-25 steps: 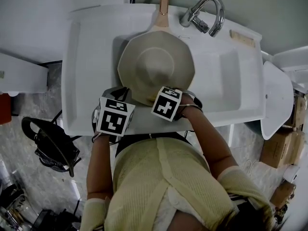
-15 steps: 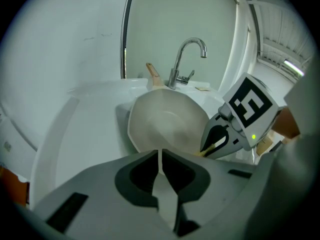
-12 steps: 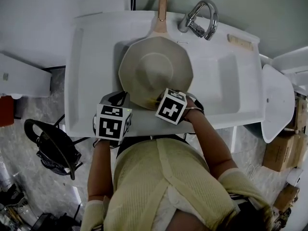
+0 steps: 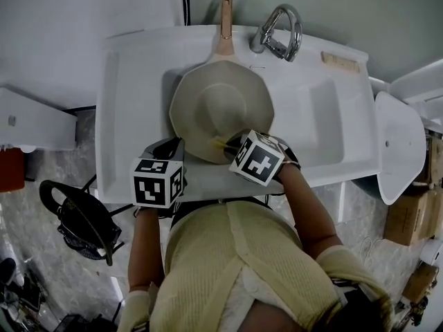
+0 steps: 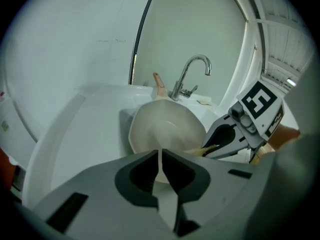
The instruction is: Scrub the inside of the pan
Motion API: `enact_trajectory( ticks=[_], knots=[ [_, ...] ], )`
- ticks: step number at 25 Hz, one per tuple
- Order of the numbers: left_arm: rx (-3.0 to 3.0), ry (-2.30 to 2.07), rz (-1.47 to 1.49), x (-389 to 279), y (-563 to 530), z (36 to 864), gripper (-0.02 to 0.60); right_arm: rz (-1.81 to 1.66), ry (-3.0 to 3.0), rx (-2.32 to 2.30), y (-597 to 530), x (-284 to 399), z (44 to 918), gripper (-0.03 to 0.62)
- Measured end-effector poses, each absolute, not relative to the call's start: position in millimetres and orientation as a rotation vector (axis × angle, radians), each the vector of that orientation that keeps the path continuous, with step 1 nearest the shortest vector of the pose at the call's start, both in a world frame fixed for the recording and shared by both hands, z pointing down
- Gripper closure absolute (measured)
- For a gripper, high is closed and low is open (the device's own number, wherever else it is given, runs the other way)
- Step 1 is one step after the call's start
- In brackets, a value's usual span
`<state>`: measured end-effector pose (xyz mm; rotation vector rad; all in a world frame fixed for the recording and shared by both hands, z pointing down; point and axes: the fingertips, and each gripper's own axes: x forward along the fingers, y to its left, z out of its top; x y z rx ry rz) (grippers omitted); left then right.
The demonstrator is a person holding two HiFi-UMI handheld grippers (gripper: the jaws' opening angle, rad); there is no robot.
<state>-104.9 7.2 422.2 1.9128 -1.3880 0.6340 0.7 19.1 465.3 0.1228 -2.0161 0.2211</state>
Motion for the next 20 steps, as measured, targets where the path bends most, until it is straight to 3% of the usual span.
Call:
enact_trajectory(
  ticks=[20],
  knots=[
    [2.012, -1.494, 0.381, -99, -20, 365, 0.506, 0.388, -2.345, 0.532, -22, 8, 400, 0.54]
  ],
)
